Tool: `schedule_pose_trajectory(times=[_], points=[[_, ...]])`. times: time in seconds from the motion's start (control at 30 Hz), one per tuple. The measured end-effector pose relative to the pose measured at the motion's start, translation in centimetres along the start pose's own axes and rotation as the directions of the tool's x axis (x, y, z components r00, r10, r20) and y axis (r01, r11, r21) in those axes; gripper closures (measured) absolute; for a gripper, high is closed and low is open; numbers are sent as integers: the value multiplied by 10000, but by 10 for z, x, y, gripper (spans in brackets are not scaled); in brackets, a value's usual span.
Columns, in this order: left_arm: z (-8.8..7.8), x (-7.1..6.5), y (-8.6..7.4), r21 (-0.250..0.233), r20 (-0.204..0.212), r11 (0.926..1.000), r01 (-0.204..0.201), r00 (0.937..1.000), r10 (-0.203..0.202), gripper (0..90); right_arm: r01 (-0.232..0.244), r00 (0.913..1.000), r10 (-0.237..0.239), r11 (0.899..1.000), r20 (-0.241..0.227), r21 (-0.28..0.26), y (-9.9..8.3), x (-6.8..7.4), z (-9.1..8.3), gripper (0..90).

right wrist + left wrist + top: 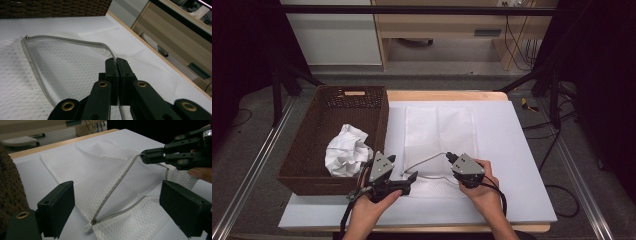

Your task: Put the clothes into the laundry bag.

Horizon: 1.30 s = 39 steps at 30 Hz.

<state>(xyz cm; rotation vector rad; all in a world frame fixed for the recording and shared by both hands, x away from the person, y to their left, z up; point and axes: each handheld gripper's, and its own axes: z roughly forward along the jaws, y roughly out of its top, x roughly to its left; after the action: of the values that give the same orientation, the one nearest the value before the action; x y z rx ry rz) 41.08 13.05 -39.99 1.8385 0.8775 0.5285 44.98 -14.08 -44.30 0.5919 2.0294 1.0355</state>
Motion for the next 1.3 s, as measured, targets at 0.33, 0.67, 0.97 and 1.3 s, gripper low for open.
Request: schedule_pose_trajectory(times=[0.33,0.67,0.97,1.3], points=[[-16,11,12,-270,-212,9996,58,9998,-64,125,17,10000,-17,10000,-12,59,0,0,1,886],[-37,34,26,-216,-585,9997,133,9982,-146,100,16,10000,-16,10000,-20,68,-1,0,0,886],[-48,50,30,-67,-997,10000,-46,9950,39,98,29,10000,-29,10000,-10,48,0,0,0,886],[-61,72,31,-20,-1608,9999,145,9869,-146,99,19,10000,-18,10000,-37,74,-1,0,0,884]])
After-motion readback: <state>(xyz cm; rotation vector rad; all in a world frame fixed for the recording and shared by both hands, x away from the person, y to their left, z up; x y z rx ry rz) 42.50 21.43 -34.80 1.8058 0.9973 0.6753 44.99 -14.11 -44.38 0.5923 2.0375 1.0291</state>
